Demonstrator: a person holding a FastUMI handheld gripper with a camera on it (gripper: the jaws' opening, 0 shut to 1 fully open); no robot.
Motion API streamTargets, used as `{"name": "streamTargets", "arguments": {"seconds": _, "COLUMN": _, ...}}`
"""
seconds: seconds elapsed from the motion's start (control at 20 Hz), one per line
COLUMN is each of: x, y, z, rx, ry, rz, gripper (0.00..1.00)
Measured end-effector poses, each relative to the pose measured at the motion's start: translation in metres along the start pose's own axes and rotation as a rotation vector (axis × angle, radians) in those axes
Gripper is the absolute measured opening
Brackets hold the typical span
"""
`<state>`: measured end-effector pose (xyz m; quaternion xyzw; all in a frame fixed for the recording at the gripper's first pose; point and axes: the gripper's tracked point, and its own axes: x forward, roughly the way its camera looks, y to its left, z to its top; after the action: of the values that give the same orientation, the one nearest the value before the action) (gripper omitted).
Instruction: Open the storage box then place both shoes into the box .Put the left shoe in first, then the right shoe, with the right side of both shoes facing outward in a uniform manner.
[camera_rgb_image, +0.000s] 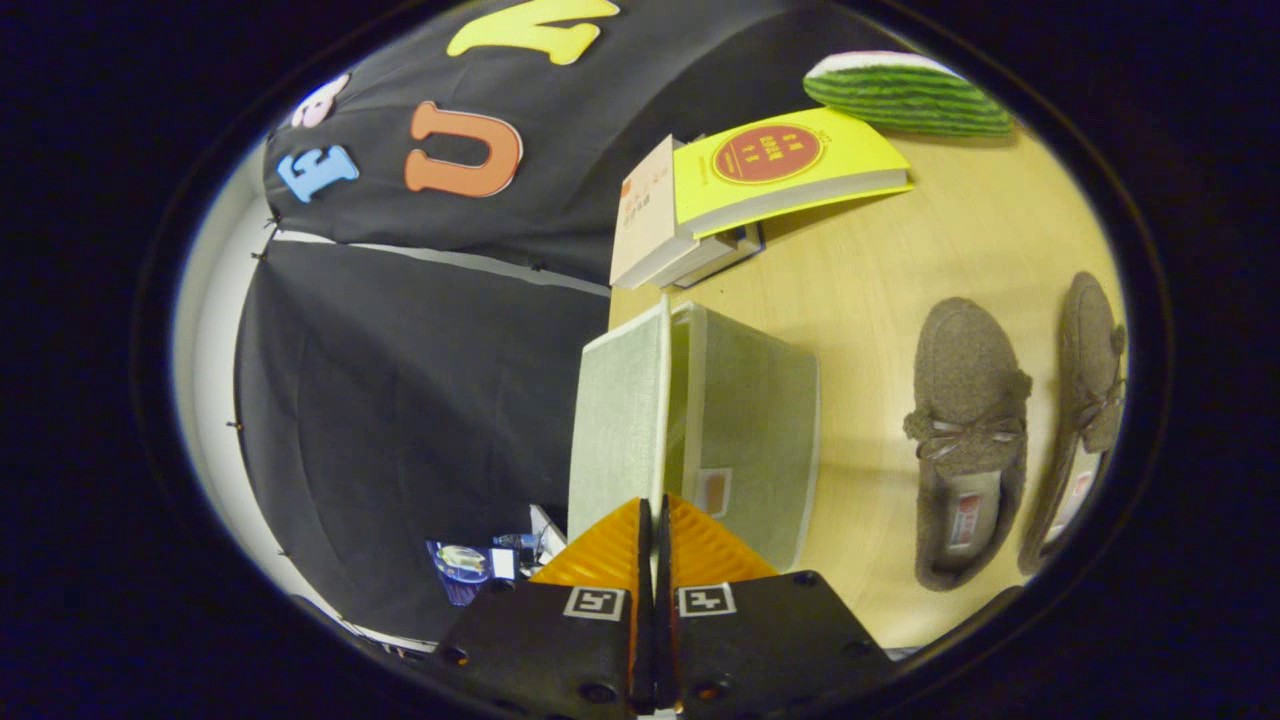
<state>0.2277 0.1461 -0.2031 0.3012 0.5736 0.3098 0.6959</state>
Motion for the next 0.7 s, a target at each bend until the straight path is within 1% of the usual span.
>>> {"name": "streamTargets", "arguments": {"seconds": 0.15, "x": -0.004, "y": 0.026, "z": -0.002, "rx": -0.025, "ry": -0.013, "rz": -0.023, "gripper": 0.06}}
{"name": "streamTargets", "arguments": {"seconds": 0.35, "x": -0.010, "y": 0.066, "z": -0.002, "rx": -0.054, "ry": -0.038, "rz": -0.024, "gripper": 0.06}}
{"name": "streamTargets", "arguments": {"seconds": 0.6, "x": 0.002, "y": 0.109, "z": -0.003, "rx": -0.062, "ry": -0.058, "rz": -0.057, "gripper": 0.06}}
{"name": "streamTargets", "arguments": {"seconds": 0.7, "x": 0.012, "y": 0.127, "z": -0.003, "rx": -0.057, "ry": -0.075, "rz": -0.051, "gripper": 0.06}}
